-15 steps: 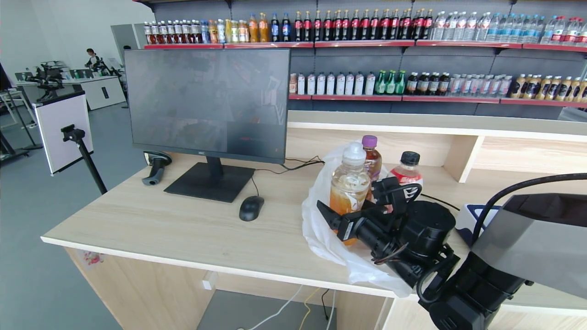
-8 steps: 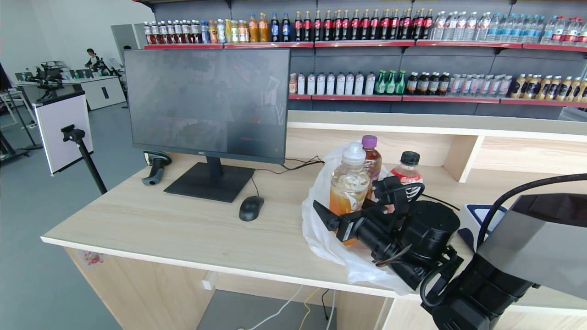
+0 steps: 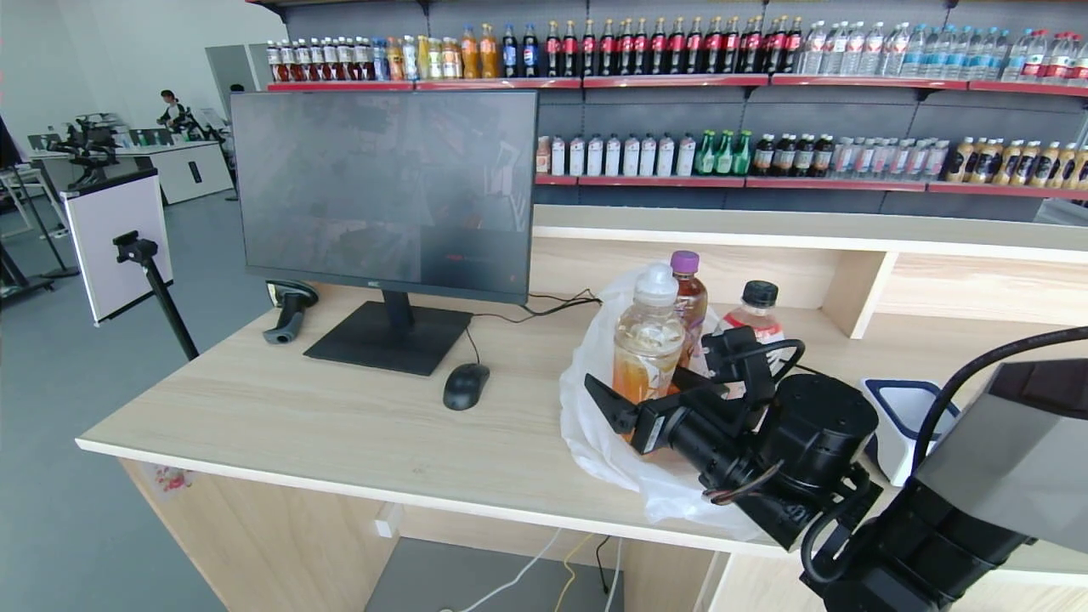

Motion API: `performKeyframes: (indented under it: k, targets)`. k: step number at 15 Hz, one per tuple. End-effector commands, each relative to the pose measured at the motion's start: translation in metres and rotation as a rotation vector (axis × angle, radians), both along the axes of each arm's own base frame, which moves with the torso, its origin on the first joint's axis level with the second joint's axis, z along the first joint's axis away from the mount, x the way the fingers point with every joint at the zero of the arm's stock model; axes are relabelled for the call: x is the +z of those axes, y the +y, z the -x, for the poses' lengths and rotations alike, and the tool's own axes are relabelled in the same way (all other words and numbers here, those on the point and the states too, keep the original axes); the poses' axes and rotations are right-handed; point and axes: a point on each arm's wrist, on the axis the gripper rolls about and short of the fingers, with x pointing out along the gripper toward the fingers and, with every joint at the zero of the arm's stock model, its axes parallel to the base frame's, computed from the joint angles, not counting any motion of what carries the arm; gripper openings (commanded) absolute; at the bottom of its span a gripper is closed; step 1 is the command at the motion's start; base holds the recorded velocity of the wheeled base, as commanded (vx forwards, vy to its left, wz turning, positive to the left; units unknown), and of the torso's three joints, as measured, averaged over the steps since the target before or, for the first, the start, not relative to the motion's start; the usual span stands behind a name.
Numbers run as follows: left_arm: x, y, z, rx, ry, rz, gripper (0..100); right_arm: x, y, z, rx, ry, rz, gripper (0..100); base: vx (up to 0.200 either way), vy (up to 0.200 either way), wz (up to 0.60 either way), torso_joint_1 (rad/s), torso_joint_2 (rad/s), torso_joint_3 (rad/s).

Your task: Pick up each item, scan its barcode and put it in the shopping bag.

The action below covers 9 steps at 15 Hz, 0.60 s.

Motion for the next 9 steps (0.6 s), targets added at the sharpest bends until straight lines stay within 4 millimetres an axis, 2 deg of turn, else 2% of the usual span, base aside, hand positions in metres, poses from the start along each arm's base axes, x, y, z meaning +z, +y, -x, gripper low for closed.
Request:
performKeyframes:
  k: [1, 7, 9]
  targets:
    - [0.000, 0.000, 0.000, 0.000, -0.001, 0.001, 100, 0.004, -0.001, 0.001, -0.001, -0.008, -0.006, 100, 0.000, 0.000, 0.00, 0.000, 0.00, 0.000]
    - [0.000, 0.000, 0.000, 0.000, 0.000, -0.005, 100, 0.014, -0.009, 0.013, 0.001, -0.016, -0.012, 100, 0.000, 0.000, 0.00, 0.000, 0.00, 0.000]
    - [0.000, 0.000, 0.000, 0.000, 0.000, -0.005, 100, 0.023, -0.016, 0.021, -0.004, -0.032, -0.023, 100, 0.000, 0.000, 0.00, 0.000, 0.00, 0.000]
